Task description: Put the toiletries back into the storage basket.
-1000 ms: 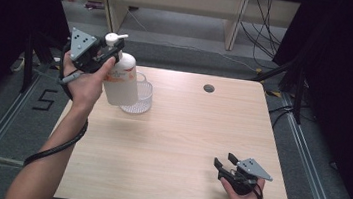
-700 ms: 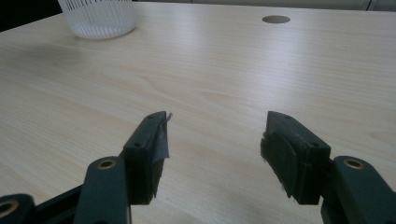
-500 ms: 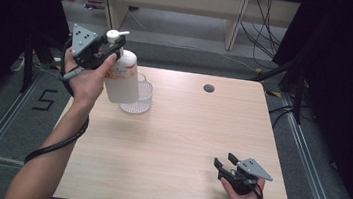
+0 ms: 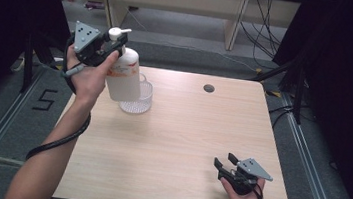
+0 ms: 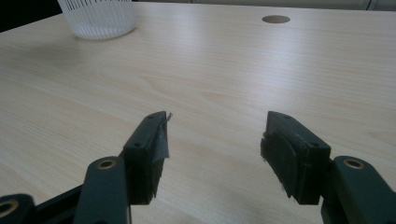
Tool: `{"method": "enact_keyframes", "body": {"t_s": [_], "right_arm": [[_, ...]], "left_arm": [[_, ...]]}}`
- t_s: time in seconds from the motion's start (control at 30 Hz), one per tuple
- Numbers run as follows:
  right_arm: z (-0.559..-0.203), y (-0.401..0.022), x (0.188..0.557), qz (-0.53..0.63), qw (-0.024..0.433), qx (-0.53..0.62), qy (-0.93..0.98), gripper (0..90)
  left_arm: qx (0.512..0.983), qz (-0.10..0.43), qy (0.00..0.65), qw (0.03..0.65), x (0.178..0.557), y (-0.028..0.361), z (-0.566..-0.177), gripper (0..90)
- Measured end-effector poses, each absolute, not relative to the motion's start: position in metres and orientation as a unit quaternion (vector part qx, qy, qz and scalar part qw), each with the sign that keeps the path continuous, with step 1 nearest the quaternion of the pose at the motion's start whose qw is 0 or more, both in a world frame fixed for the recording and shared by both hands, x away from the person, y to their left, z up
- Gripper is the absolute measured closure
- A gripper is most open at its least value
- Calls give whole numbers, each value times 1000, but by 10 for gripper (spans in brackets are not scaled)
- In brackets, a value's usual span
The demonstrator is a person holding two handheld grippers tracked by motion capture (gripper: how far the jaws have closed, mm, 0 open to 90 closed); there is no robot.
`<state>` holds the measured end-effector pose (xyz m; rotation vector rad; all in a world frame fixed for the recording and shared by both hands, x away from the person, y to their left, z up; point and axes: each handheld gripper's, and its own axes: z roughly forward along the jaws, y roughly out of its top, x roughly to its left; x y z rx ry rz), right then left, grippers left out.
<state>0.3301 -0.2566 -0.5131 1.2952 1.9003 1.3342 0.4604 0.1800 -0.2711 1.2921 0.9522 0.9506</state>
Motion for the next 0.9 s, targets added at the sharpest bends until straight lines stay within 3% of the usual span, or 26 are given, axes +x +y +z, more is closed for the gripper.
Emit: {"method": "enact_keyframes", "body": {"t_s": [0.07, 0.9], "right_arm": [[-513, -259, 332, 481, 257, 457, 702, 408], [-513, -259, 332, 479, 254, 458, 705, 408]], "left_arm": [[556, 410, 409, 596, 461, 179, -270, 590], [569, 402, 390, 601, 482, 171, -273, 589]]}}
